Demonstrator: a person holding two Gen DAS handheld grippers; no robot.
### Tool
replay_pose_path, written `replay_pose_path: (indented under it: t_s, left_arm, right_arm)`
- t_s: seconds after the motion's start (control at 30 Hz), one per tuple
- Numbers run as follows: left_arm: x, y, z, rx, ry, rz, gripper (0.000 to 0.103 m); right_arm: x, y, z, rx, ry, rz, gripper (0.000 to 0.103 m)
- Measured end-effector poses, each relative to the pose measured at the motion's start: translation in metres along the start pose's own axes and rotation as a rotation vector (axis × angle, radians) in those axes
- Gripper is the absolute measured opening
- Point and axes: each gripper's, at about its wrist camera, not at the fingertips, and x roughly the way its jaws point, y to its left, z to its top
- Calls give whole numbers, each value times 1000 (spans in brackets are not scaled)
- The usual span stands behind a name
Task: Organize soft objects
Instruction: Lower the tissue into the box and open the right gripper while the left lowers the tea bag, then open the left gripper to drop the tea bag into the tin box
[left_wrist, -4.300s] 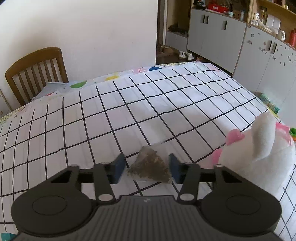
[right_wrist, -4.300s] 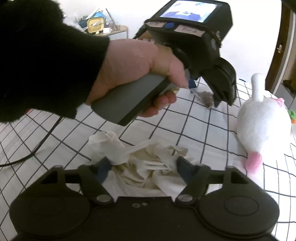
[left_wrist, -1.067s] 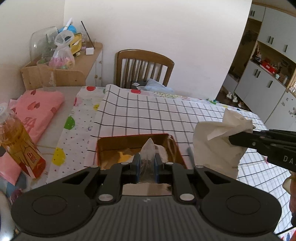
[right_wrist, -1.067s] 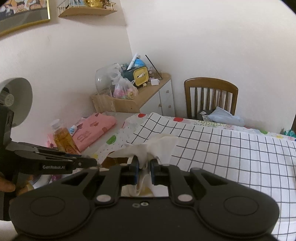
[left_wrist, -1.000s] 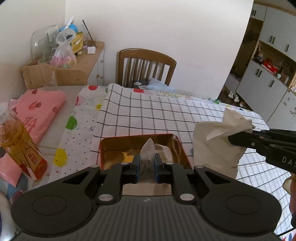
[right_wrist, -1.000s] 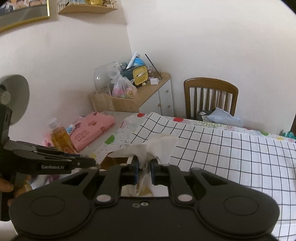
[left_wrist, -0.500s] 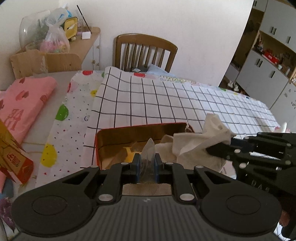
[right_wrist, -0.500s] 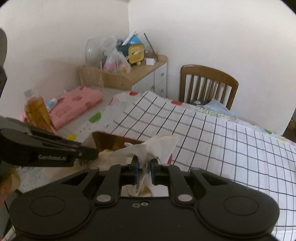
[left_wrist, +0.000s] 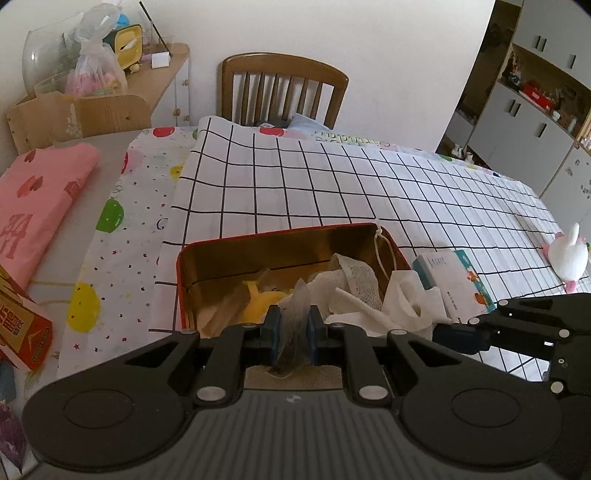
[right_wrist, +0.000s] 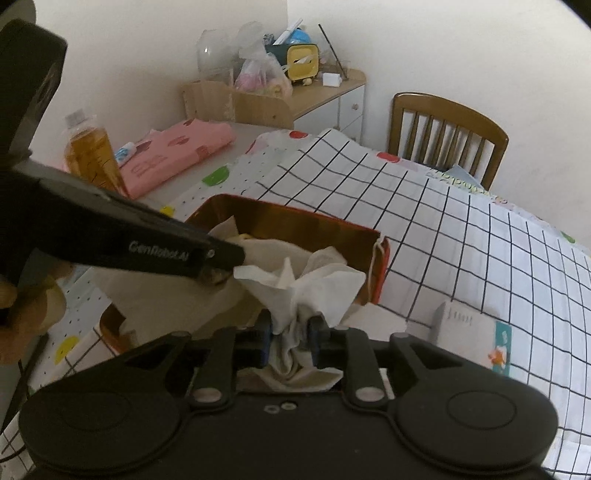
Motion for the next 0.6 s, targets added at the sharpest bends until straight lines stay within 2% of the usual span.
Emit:
replay_pose_path:
  t_s: [0.03, 0.17, 0.33, 0.6]
  left_arm:
    - [-1, 0, 0, 1, 0, 0, 15]
    - [-3, 0, 1, -12, -2, -11, 15]
    - [-8, 1, 0, -27, 1, -13, 15]
    - [-17, -3, -3, -31, -6, -10, 15]
  right_arm:
    - [-2, 0, 0, -1, -4, 2, 24]
    - [-8, -3, 0, 5, -20, 22, 44]
    - [-16, -6, -1, 15, -32, 26, 53]
    - [-32, -8, -2, 22, -54, 33, 59]
